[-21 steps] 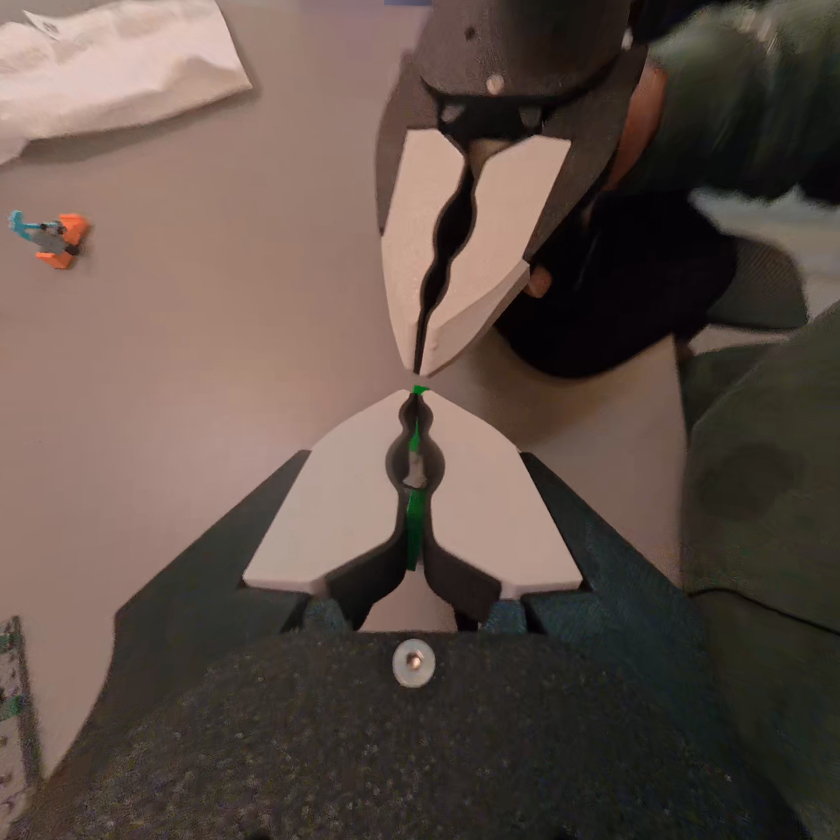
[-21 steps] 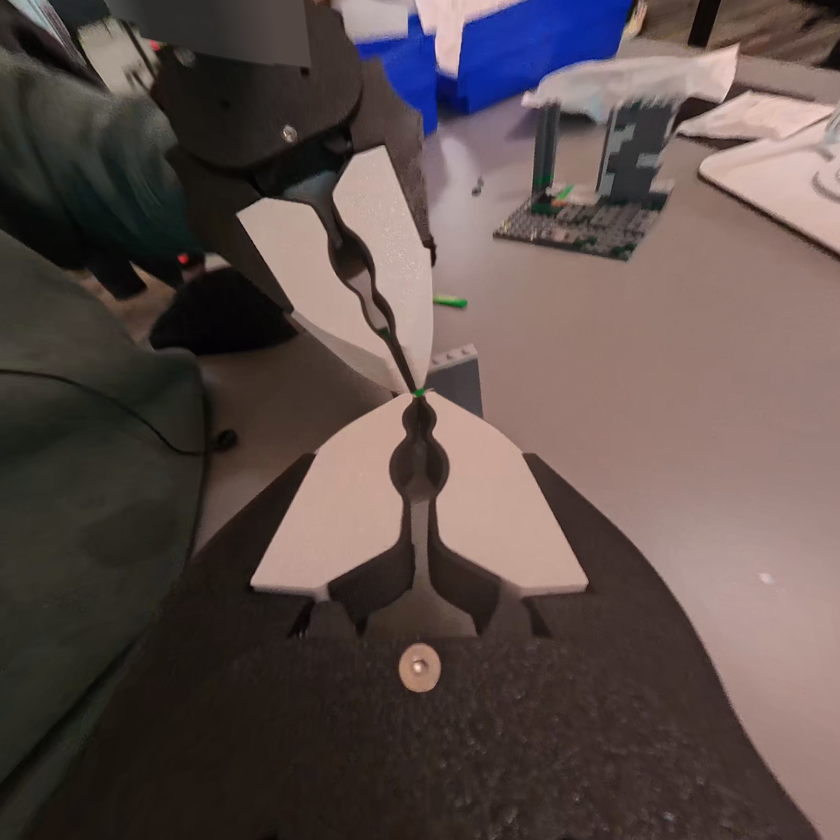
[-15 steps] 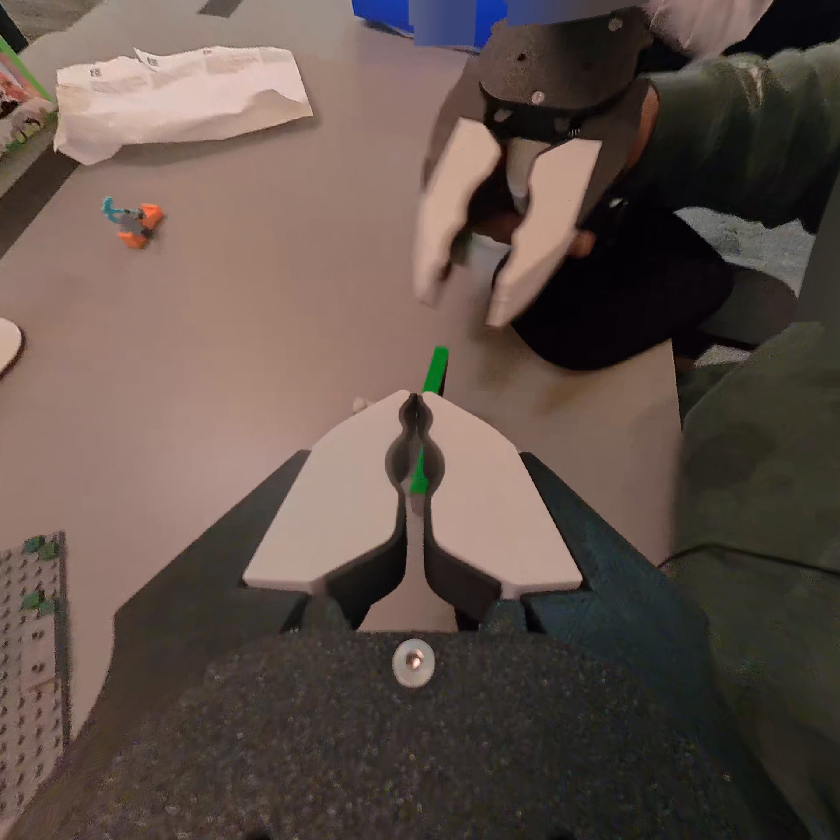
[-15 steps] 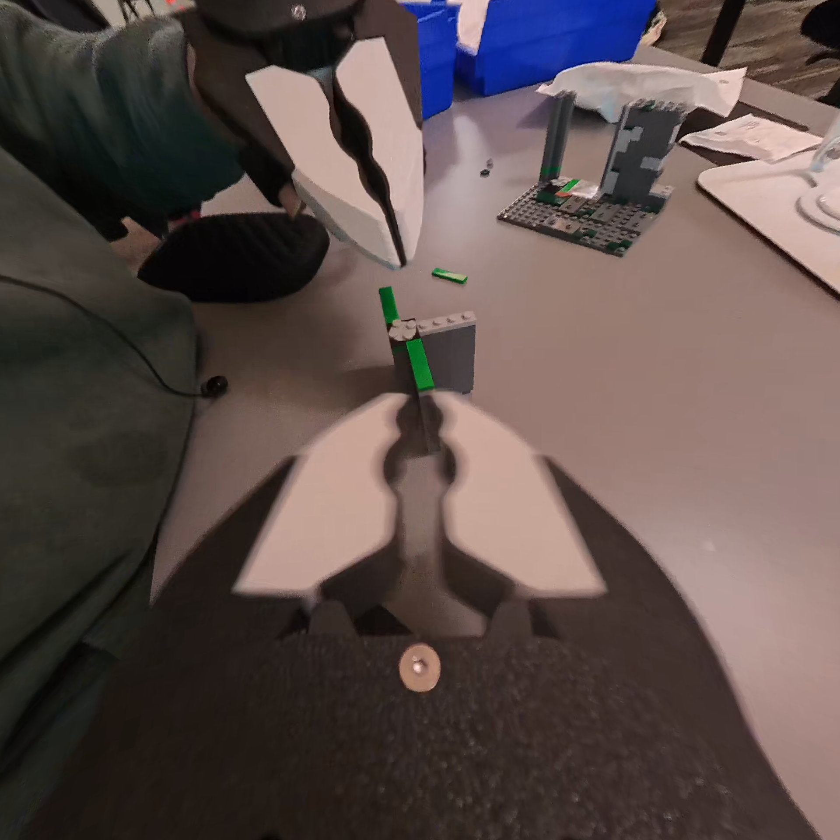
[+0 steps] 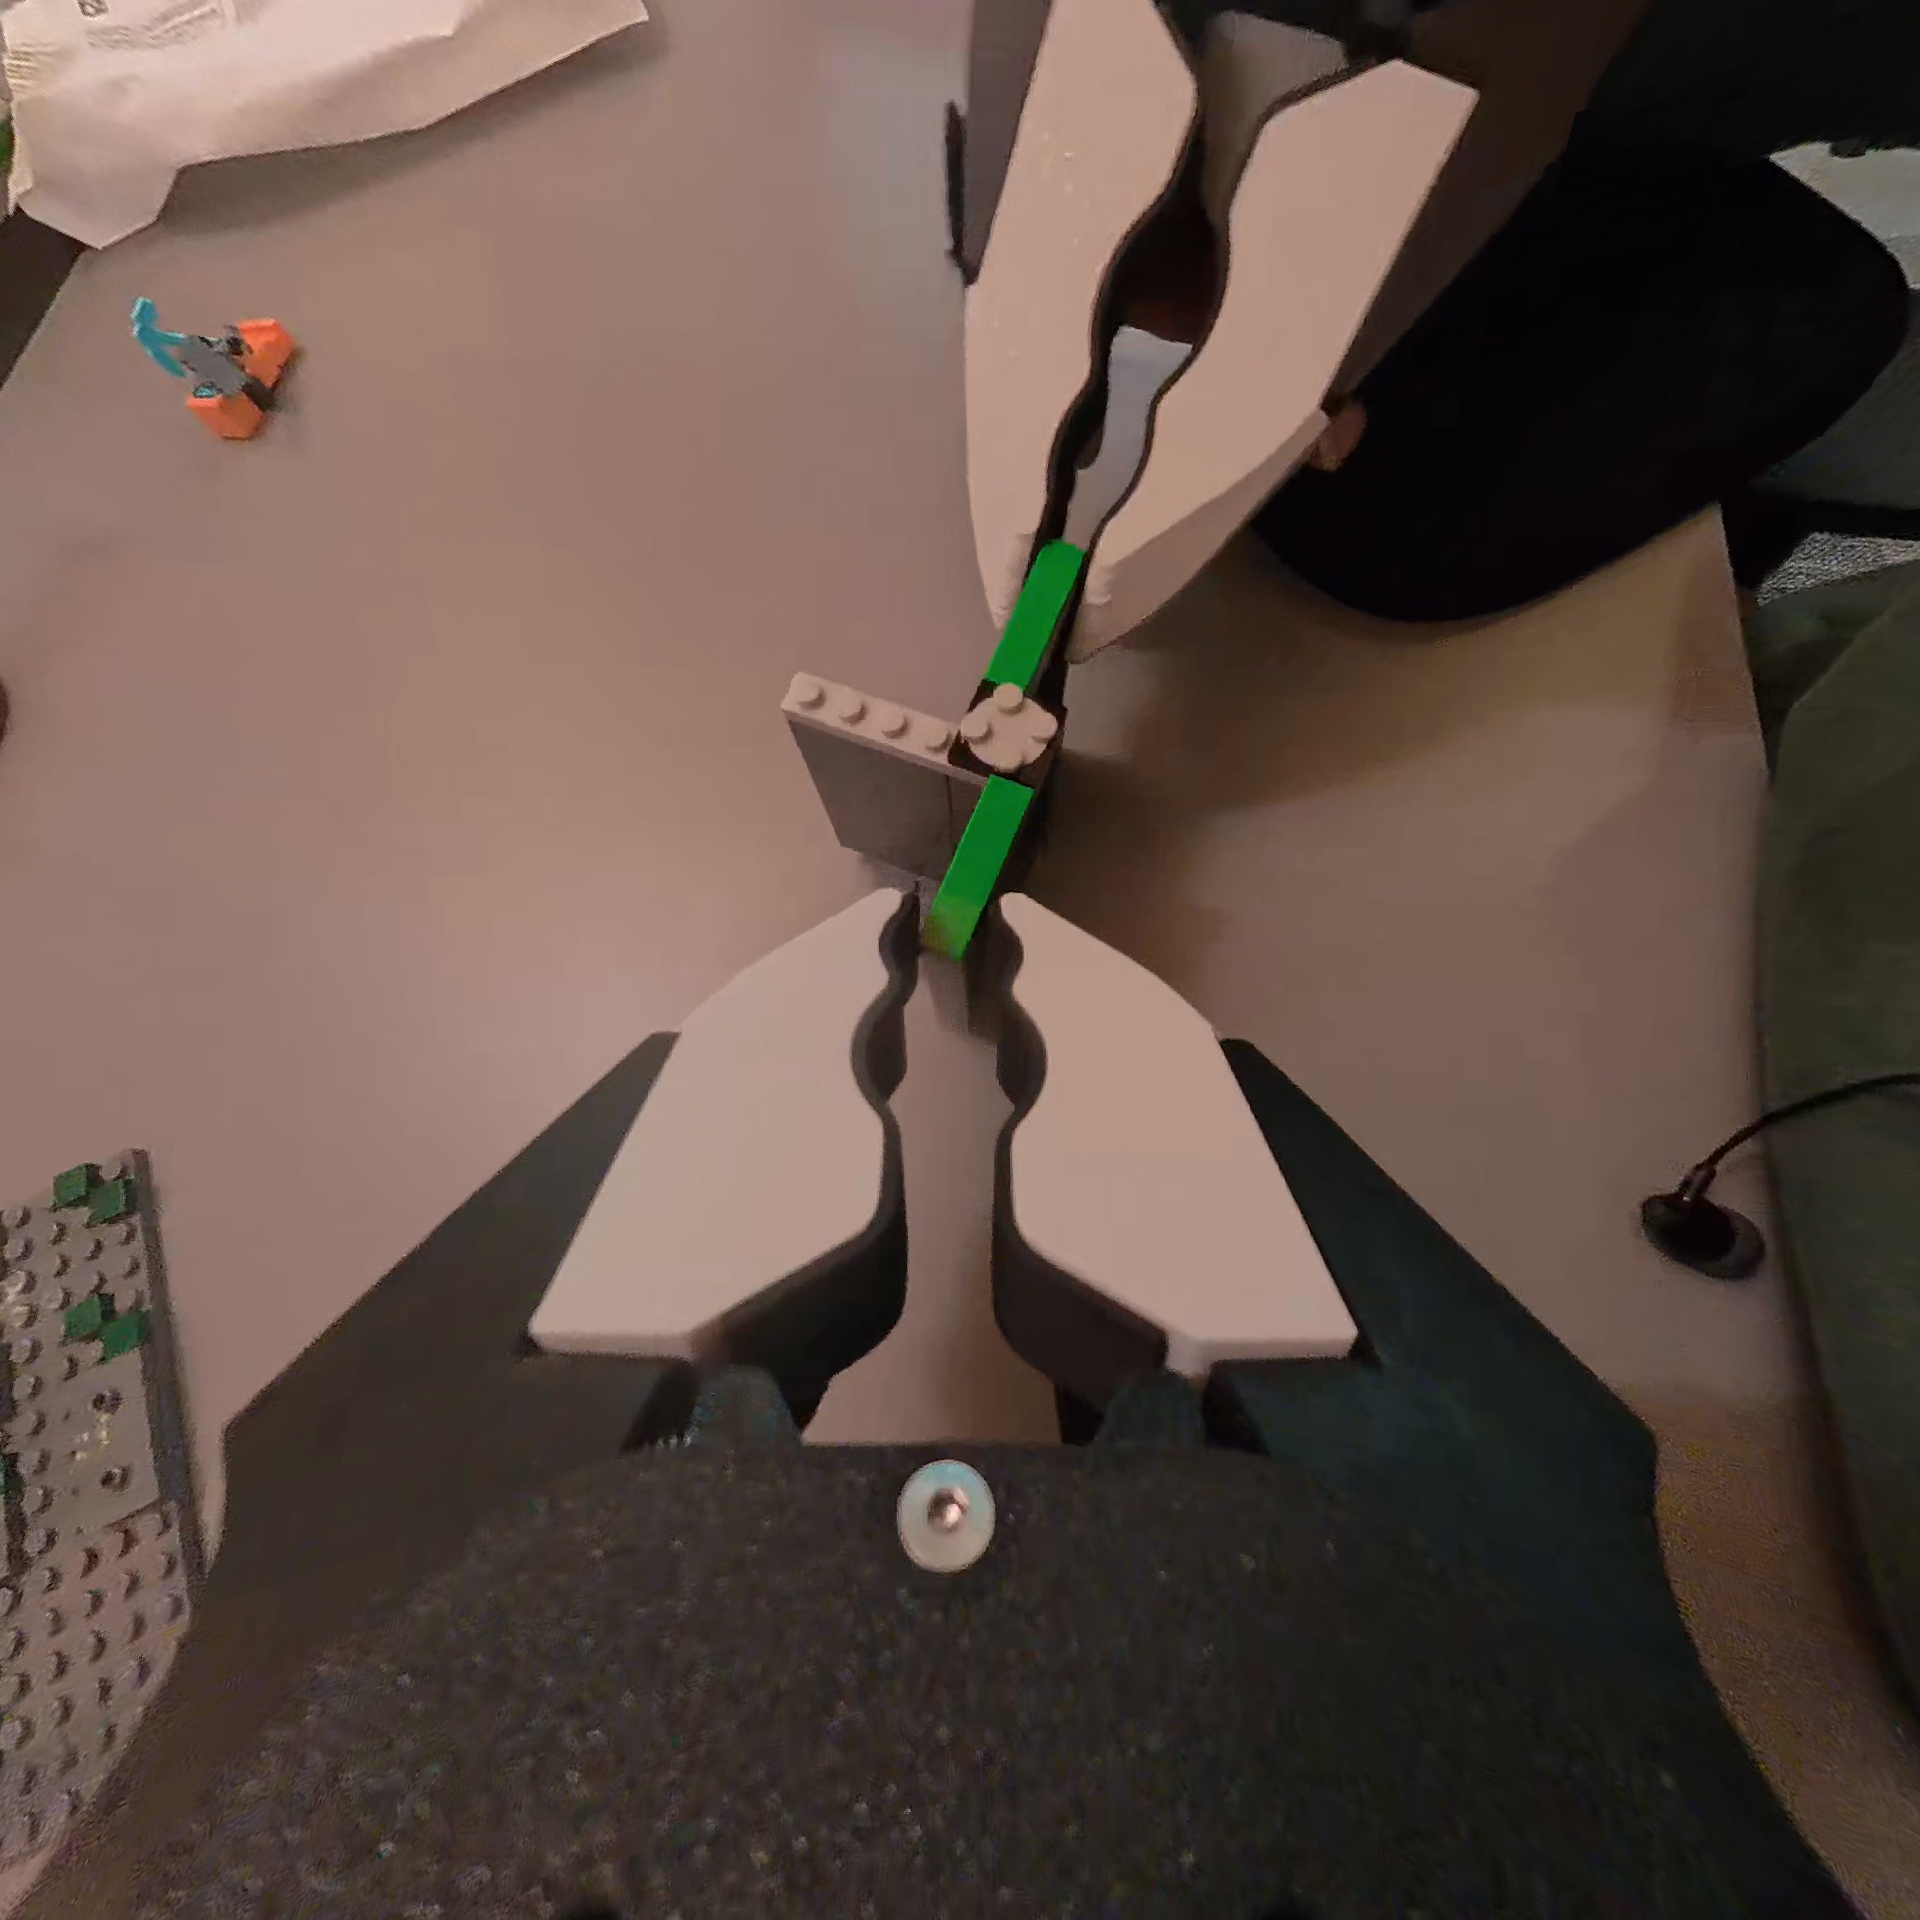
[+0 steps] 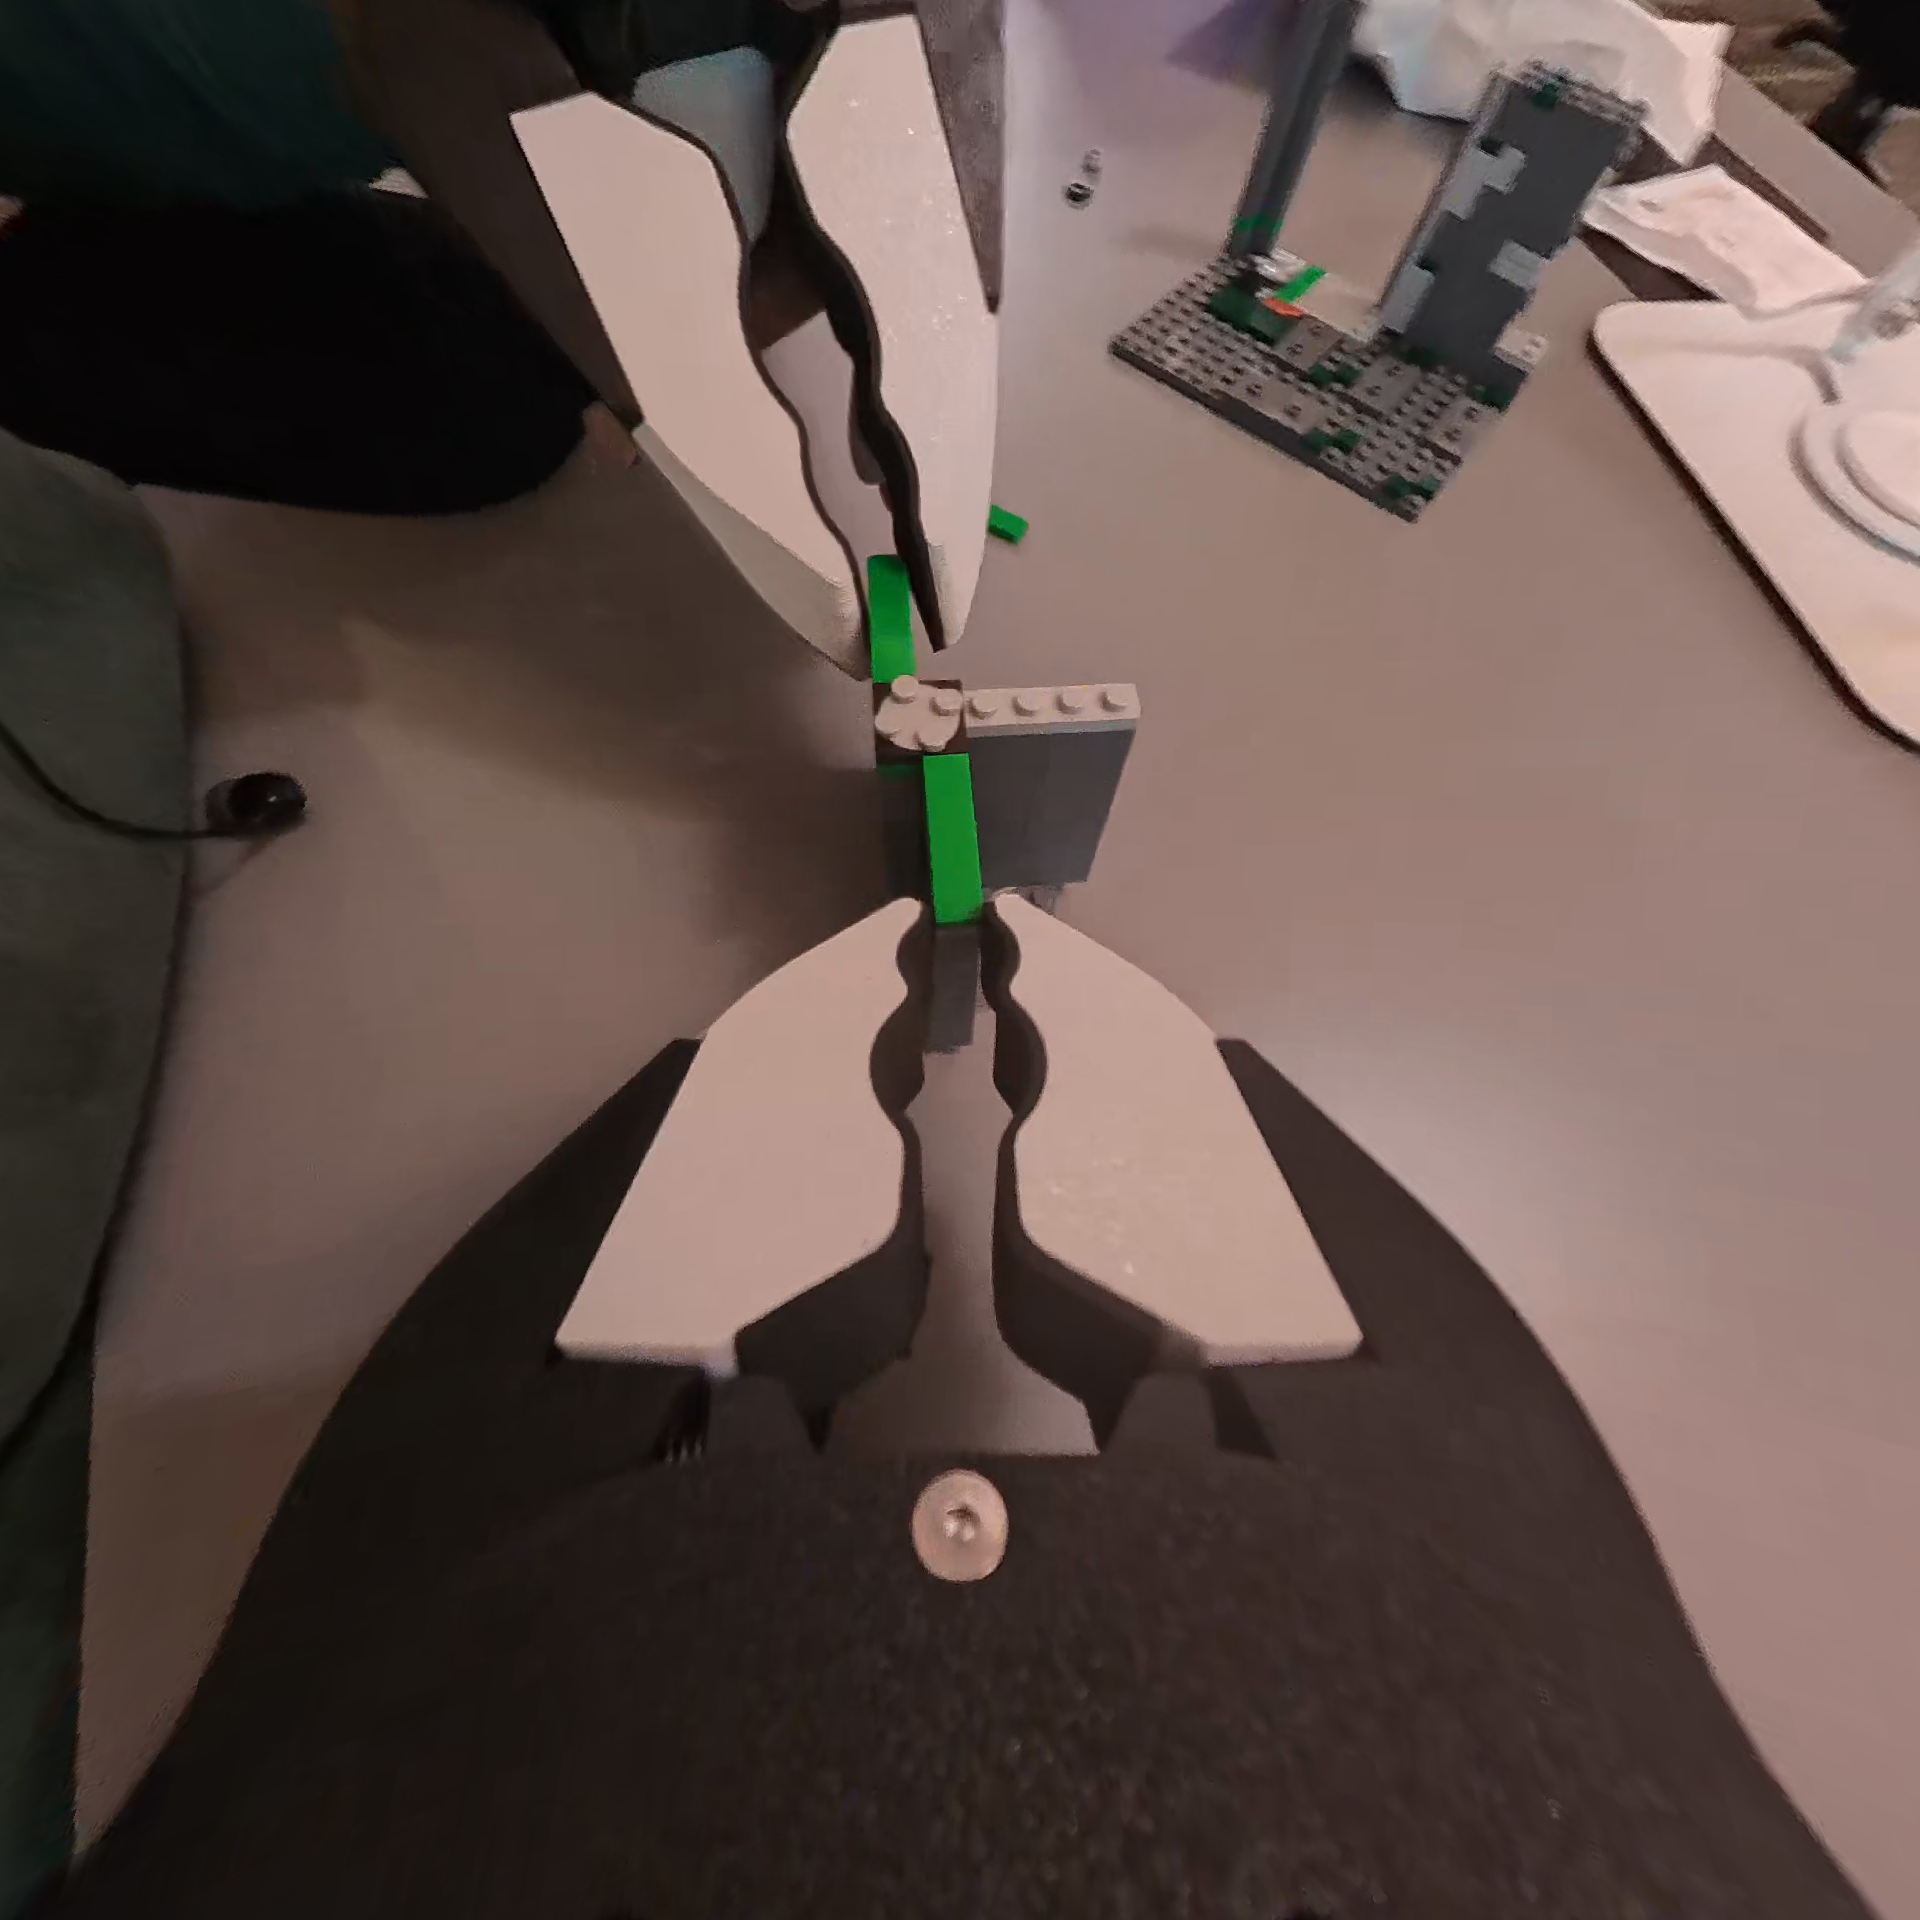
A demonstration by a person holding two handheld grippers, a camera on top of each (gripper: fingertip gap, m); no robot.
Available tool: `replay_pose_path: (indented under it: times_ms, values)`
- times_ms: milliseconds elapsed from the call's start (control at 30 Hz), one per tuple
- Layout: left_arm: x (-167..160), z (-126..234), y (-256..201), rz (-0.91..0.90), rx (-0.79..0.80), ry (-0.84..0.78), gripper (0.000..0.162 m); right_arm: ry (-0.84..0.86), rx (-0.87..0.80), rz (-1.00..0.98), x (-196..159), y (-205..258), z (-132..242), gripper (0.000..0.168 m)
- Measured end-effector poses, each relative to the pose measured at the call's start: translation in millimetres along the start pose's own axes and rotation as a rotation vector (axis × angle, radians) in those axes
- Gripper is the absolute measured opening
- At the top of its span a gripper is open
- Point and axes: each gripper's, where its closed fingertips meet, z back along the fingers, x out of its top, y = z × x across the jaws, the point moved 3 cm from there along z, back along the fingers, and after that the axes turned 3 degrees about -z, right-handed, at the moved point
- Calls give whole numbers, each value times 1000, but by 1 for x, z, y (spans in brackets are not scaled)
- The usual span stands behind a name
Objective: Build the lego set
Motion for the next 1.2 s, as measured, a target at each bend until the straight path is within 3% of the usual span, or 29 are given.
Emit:
replay_pose_path:
  times_ms: [267, 533, 733, 933, 1067, 1167, 1200]
  values:
    - [-1, -10, 32, -15, 74, 29, 17, -25, -249, -223, 1, 9, -6, 8]
    - [-6, -16, 50, 87, 197, 13, 21, -105, -59, -216, 17, 35, -14, 21]
    - [-3, 4, 28, 222, 67, -122, 23, -129, -32, -35, 23, 12, 10, 38]
    - [8, 15, 3, 337, -59, -256, 26, -64, 93, 86, 11, -21, -7, 44]
    - [13, 19, -2, 361, -69, -303, 29, -22, 187, 109, 7, -26, -25, 38]
    - [14, 22, -4, 345, -54, -317, 31, -19, 197, 112, 9, -23, -30, 13]
    - [13, 22, -5, 335, -46, -315, 32, -17, 168, 110, 9, -23, -30, 12]
